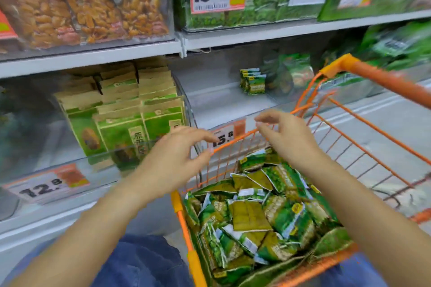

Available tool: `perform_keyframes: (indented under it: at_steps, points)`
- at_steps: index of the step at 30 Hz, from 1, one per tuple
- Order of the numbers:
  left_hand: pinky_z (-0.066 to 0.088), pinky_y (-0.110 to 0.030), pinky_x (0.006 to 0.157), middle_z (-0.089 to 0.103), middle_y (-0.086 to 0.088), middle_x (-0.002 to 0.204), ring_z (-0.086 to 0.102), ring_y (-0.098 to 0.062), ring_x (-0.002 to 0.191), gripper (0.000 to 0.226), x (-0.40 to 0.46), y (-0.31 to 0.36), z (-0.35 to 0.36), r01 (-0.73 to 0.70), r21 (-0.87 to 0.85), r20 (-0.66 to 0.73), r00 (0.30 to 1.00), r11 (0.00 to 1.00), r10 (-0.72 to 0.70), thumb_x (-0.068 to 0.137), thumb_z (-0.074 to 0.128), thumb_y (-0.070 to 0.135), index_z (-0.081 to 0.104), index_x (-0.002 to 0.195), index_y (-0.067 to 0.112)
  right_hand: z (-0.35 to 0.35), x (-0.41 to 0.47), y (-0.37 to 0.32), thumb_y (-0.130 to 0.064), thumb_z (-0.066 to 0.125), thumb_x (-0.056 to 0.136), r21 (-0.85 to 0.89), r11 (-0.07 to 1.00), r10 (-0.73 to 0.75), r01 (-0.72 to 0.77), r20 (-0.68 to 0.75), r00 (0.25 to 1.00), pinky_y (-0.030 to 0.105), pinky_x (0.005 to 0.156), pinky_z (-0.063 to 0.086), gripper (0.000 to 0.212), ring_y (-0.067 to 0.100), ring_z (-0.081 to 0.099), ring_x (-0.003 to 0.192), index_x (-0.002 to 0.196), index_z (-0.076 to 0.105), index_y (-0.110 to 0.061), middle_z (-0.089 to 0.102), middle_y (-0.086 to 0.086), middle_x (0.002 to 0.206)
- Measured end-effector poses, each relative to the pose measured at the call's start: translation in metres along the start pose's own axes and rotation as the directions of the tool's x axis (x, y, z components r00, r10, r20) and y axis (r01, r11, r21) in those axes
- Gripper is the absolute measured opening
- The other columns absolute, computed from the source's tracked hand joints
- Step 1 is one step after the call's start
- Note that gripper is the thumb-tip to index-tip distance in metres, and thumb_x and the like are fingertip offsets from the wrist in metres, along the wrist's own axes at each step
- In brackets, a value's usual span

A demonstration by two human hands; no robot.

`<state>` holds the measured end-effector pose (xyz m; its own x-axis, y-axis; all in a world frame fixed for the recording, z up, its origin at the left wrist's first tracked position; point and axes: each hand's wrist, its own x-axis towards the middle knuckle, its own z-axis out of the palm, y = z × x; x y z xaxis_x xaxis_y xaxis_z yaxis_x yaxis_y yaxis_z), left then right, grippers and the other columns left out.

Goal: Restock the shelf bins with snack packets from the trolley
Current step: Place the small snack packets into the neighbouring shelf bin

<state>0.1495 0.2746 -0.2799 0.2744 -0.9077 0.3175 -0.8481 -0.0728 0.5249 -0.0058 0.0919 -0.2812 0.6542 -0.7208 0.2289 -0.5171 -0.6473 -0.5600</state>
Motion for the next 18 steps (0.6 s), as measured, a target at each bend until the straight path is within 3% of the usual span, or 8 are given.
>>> perform_keyframes:
  at_steps: [2, 5, 8, 11, 15, 17, 18]
  points:
    - [0.034, -0.033, 0.106, 0.056, 0.009, 0.125, 0.043, -0.009, 0.121, 0.037, 0.009, 0.006, 0.034, -0.074, 0.086, 0.102, 0.993, 0.994, 0.065, 0.088, 0.051, 0.041, 0.064, 0.119, 0.025, -0.016, -0.008, 0.026, -0.028, 0.057, 0.093, -0.16, 0.986, 0.055, -0.056, -0.011, 0.998, 0.034, 0.082, 0.045, 0.022, 0.022, 0.062, 0.103, 0.111, 0.066, -0.02, 0.069, -0.002, 0.11]
    - [0.025, -0.039, 0.114, 0.046, 0.004, 0.141, 0.032, -0.017, 0.136, 0.033, 0.015, 0.012, 0.069, -0.039, 0.102, 0.14, 0.99, 0.994, 0.025, 0.092, 0.055, 0.037, 0.061, 0.123, 0.026, -0.039, -0.018, 0.06, -0.036, 0.059, 0.091, -0.321, 0.933, 0.174, -0.162, 0.007, 0.985, 0.035, 0.083, 0.046, 0.028, 0.026, 0.062, 0.104, 0.111, 0.065, -0.018, 0.069, 0.002, 0.11]
    - [0.019, -0.045, 0.117, 0.049, 0.003, 0.141, 0.026, -0.021, 0.141, 0.028, 0.012, 0.009, 0.088, -0.044, 0.142, 0.122, 0.992, 0.989, 0.026, 0.092, 0.056, 0.034, 0.065, 0.118, 0.026, -0.051, -0.023, 0.082, -0.055, 0.059, 0.086, -0.368, 0.895, 0.315, -0.252, 0.123, 0.941, 0.036, 0.084, 0.048, 0.046, 0.028, 0.061, 0.103, 0.11, 0.065, -0.016, 0.069, 0.005, 0.105]
    - [0.019, -0.046, 0.115, 0.054, 0.004, 0.136, 0.028, -0.023, 0.14, 0.027, 0.012, 0.005, 0.091, -0.048, 0.163, 0.092, 0.995, 0.985, 0.033, 0.091, 0.054, 0.032, 0.068, 0.113, 0.024, -0.041, -0.023, 0.093, -0.063, 0.058, 0.083, -0.458, 0.867, 0.327, -0.199, 0.221, 0.919, 0.036, 0.082, 0.051, 0.052, 0.026, 0.062, 0.102, 0.108, 0.066, -0.018, 0.07, 0.004, 0.104]
    - [0.021, -0.042, 0.115, 0.058, 0.005, 0.13, 0.033, -0.021, 0.138, 0.023, 0.01, 0.005, 0.09, -0.059, 0.168, 0.064, 0.997, 0.984, 0.049, 0.092, 0.057, 0.026, 0.069, 0.112, 0.023, -0.039, -0.019, 0.085, -0.045, 0.057, 0.091, -0.637, 0.769, 0.212, -0.05, 0.181, 0.96, 0.03, 0.067, 0.048, 0.03, 0.028, 0.063, 0.094, 0.094, 0.071, -0.019, 0.069, 0.006, 0.093]
    - [0.026, -0.03, 0.111, 0.061, 0.01, 0.122, 0.042, -0.014, 0.13, 0.024, 0.01, 0.009, 0.086, -0.054, 0.067, -0.027, 0.998, 0.996, 0.056, 0.092, 0.055, 0.024, 0.068, 0.112, 0.023, -0.048, -0.019, 0.074, -0.04, 0.059, 0.092, -0.6, 0.795, 0.03, 0.089, 0.185, 0.982, 0.03, 0.066, 0.046, 0.022, 0.026, 0.064, 0.093, 0.097, 0.074, -0.024, 0.071, 0.002, 0.097]
    - [0.031, -0.021, 0.106, 0.061, 0.014, 0.118, 0.047, -0.009, 0.123, 0.023, 0.01, 0.014, 0.082, -0.012, -0.042, -0.093, 0.996, 0.999, 0.008, 0.094, 0.054, 0.022, 0.067, 0.113, 0.024, -0.052, -0.019, 0.068, -0.034, 0.062, 0.091, -0.501, 0.846, -0.116, 0.184, 0.163, 0.98, 0.031, 0.069, 0.047, 0.017, 0.025, 0.065, 0.093, 0.098, 0.075, -0.025, 0.073, 0.0, 0.099]
